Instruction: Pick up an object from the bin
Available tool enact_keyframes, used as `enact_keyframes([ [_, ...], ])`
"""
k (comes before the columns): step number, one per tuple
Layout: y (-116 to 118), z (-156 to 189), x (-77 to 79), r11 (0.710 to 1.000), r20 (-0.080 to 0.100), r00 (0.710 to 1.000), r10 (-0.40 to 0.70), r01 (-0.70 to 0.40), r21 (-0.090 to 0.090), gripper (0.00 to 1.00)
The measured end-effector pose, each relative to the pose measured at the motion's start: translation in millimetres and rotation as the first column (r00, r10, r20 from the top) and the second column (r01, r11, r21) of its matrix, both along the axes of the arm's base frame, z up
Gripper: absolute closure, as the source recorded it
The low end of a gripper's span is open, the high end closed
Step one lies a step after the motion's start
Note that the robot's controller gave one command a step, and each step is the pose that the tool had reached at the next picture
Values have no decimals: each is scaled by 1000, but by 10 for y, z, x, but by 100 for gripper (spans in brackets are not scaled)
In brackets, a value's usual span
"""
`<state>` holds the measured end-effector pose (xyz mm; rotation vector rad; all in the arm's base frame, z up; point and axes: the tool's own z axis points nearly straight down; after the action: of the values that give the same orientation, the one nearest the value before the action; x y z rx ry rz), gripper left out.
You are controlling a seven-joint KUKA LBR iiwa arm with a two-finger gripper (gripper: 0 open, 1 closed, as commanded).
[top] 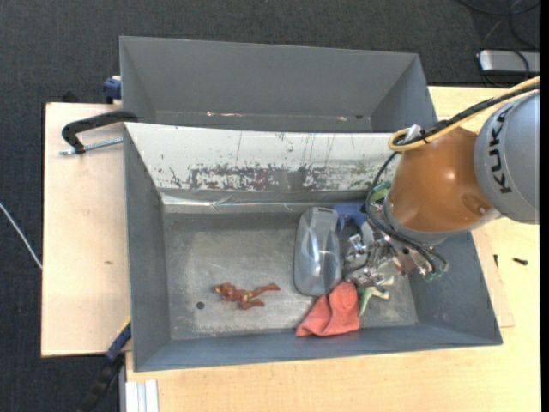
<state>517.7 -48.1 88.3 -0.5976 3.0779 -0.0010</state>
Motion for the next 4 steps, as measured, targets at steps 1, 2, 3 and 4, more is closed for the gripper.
enact_keyframes([
  [1,-12,-4,-11,1000,-5,1000,-1,1,-2,0],
  [2,-11,-4,-10,1000,-4,1000,-1,1,-2,0],
  [3,58,-10,-4,989,-3,989,149,-149,-4,0],
  [4,223,52,-15,892,-1,892,452,-452,-2,0],
])
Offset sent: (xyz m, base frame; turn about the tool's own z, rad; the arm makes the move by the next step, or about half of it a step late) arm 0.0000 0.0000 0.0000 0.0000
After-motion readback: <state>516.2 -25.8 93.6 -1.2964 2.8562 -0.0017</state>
